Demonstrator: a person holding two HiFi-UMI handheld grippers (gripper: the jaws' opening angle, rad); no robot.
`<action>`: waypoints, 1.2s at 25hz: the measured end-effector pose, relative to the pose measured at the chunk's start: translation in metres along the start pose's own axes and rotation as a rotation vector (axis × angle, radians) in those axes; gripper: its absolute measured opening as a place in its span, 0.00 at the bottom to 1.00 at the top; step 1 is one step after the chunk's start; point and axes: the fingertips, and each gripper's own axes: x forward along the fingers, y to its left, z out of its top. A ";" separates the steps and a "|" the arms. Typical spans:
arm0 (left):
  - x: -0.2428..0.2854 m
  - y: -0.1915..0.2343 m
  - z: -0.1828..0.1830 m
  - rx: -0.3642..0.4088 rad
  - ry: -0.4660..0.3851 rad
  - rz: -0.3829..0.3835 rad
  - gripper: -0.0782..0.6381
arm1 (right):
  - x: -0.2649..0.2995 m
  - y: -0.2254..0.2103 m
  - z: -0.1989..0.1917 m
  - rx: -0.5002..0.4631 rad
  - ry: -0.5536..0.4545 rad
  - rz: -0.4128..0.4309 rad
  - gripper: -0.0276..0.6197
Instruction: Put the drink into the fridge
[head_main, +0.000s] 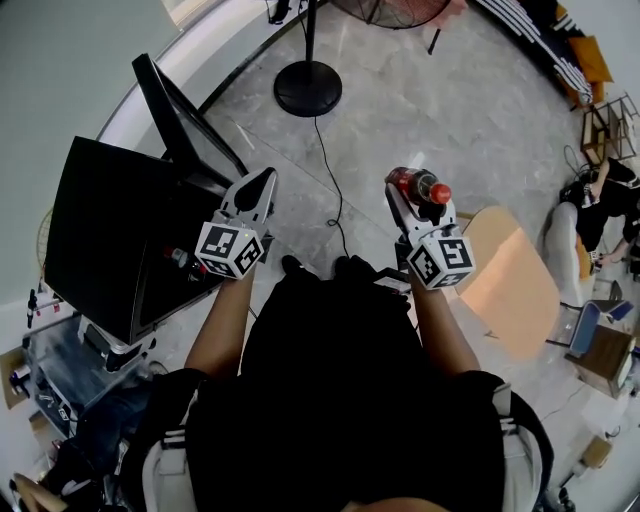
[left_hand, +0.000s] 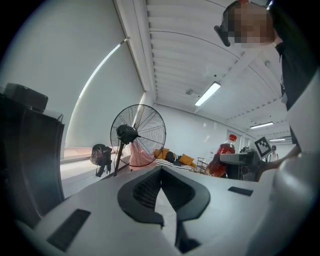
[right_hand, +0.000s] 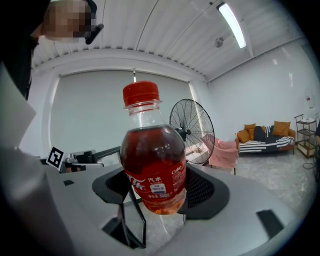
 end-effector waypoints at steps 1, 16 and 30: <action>0.006 -0.003 0.000 -0.004 -0.002 0.001 0.13 | 0.000 -0.006 0.000 -0.006 0.006 0.004 0.52; 0.011 0.012 0.032 0.018 -0.079 0.183 0.13 | 0.094 -0.002 0.011 -0.095 0.073 0.287 0.52; -0.188 0.069 0.011 -0.036 -0.183 0.744 0.13 | 0.156 0.222 -0.041 -0.215 0.167 0.931 0.52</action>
